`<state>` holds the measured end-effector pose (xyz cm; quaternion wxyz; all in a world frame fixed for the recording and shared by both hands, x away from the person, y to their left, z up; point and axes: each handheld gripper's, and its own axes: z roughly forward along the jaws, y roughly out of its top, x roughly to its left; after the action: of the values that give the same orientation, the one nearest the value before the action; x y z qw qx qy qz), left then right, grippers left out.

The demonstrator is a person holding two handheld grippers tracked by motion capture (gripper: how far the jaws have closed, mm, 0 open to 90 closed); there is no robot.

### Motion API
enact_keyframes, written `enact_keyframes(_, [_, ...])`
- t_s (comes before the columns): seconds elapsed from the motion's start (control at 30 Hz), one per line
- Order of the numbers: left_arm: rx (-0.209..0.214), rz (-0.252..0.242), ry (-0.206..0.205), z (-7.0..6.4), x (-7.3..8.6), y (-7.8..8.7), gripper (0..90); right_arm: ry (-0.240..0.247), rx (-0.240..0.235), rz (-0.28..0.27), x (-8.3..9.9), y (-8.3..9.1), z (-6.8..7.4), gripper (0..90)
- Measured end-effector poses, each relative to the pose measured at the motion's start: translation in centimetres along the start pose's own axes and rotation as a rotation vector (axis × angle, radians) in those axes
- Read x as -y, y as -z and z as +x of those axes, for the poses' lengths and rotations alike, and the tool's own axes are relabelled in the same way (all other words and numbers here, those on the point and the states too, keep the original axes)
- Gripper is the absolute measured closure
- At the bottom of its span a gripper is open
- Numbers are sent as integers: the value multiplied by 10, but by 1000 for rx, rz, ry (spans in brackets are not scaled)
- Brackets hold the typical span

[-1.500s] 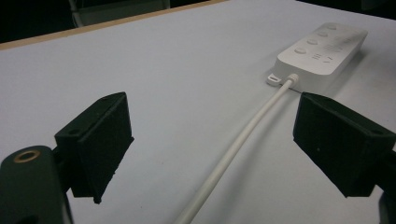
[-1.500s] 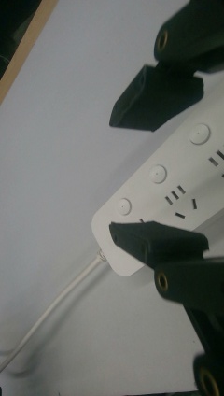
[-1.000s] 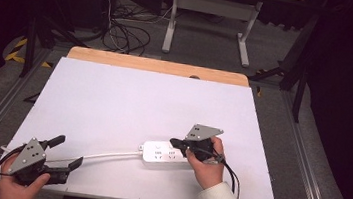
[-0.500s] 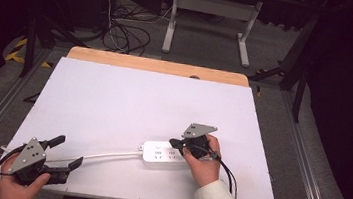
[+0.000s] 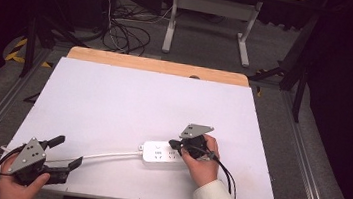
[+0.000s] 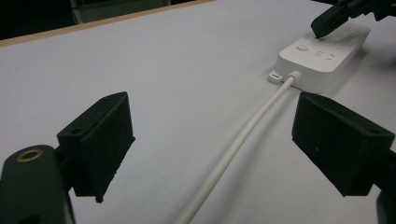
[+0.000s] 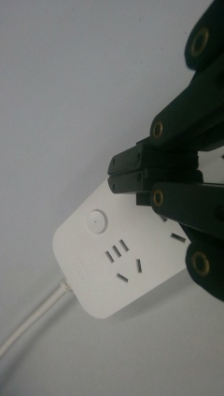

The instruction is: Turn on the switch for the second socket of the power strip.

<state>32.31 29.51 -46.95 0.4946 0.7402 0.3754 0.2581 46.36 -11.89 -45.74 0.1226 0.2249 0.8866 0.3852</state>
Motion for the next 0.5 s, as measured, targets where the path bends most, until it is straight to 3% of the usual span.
enact_keyframes(0.13, [-4,0,-7,0,0,0,131,23,28,9,-1,-1,3,900])
enact_keyframes(0.5, [-2,2,0,0,0,0,131,27,31,17,0,-3,4,900])
